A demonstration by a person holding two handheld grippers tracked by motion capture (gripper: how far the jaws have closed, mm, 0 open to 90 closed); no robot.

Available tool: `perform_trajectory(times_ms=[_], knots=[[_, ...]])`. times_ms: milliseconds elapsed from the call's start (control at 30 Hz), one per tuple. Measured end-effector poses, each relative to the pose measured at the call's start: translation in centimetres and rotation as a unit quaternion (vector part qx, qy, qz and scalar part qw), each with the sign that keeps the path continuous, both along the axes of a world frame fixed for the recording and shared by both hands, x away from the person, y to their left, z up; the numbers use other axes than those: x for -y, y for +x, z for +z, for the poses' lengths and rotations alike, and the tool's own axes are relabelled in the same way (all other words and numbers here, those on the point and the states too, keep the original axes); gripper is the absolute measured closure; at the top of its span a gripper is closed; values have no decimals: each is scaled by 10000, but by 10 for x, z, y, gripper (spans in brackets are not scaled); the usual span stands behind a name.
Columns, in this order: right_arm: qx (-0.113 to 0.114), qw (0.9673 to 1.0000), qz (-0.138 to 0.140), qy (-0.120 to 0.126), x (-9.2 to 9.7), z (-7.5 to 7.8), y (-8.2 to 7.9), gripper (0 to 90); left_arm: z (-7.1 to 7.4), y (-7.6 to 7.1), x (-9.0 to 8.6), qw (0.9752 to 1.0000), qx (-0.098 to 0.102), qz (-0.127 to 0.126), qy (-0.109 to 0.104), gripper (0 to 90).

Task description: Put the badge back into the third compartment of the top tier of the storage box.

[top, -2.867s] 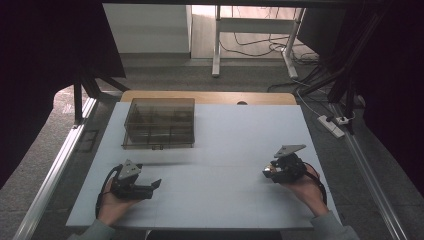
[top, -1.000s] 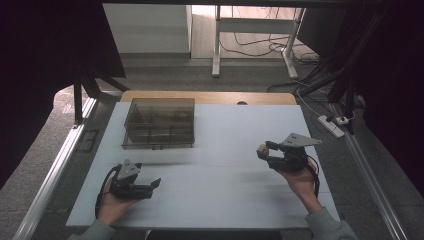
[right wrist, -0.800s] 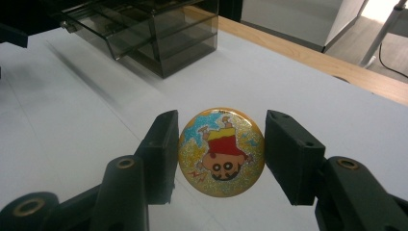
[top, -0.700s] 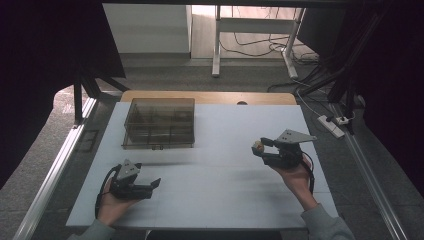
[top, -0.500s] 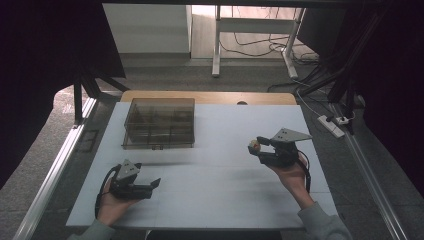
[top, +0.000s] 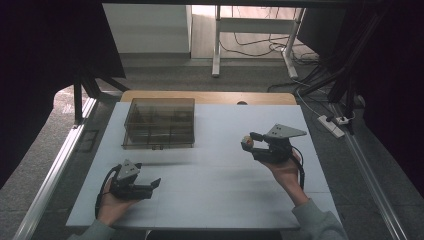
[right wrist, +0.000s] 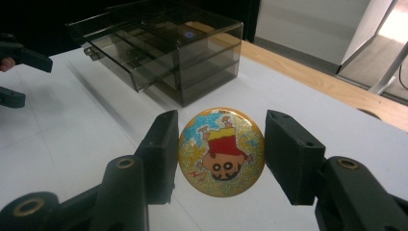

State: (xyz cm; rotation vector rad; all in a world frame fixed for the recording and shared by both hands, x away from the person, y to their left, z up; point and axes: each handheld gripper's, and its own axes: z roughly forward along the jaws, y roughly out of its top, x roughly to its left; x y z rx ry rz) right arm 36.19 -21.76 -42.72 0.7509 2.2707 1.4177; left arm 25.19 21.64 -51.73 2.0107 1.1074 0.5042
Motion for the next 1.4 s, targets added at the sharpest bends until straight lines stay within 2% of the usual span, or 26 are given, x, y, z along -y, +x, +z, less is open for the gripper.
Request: perform_trajectory(times_ms=[933,1400], knots=[[84,9996,219,184,-31,7,11,475,0,-1,1,10000,12,-10,18,117],[61,9992,353,176,-46,6,15,474,0,-1,1,10000,12,-10,18,117]])
